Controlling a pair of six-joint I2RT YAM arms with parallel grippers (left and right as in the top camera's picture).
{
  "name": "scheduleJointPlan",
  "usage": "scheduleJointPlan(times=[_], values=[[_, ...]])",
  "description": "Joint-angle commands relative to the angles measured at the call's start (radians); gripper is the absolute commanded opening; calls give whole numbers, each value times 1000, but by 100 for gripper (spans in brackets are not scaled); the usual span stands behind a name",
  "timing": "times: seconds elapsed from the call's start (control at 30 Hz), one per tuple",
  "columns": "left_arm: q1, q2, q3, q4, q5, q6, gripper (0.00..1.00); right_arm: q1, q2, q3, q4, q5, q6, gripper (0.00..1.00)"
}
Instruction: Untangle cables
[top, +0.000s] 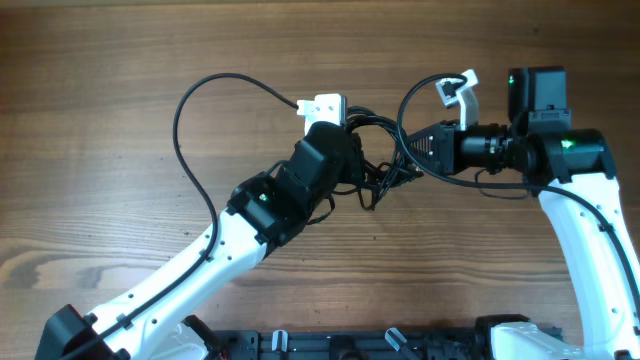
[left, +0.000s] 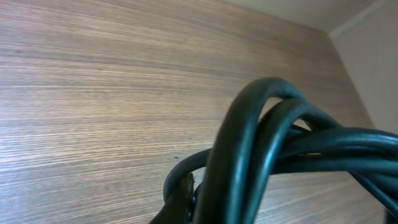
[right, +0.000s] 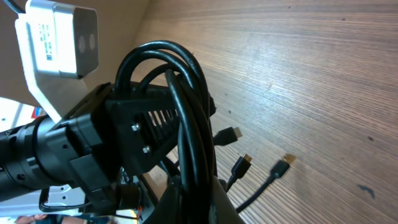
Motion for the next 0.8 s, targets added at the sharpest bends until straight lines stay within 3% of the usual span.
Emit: scheduleJointPlan(times=[0.0, 0.03, 0.07, 0.13, 0.2, 0.33, 0.47, 0.57, 0.63, 0.77], values=[[85, 28, -46, 39, 39, 105, 4, -63, -67, 14, -12, 29, -21, 10], [85, 28, -46, 80, 172, 118, 4, -63, -64, 14, -8, 29, -21, 27], [85, 28, -46, 94, 215, 104, 4, -63, -65, 14, -3, 29, -20, 44], [86, 28, -46, 85, 210, 99, 4, -63, -66, 14, 15, 21, -17, 57], [86, 28, -46, 79, 203, 99, 4, -63, -67, 14, 23, 18, -23, 56], [86, 28, -46, 72, 208, 108, 4, 26, -66, 14, 11, 123, -193, 46], [116, 26, -32, -11, 420, 211, 4, 232, -51, 14, 5, 363, -335, 41], [198, 26, 6, -151, 572, 299, 4, 312, -16, 14, -16, 466, -336, 35], [270, 26, 24, -219, 642, 338, 4, 339, 18, 14, -28, 467, -336, 28], [347, 27, 24, -232, 745, 352, 4, 404, 48, 14, -45, 423, -388, 27]])
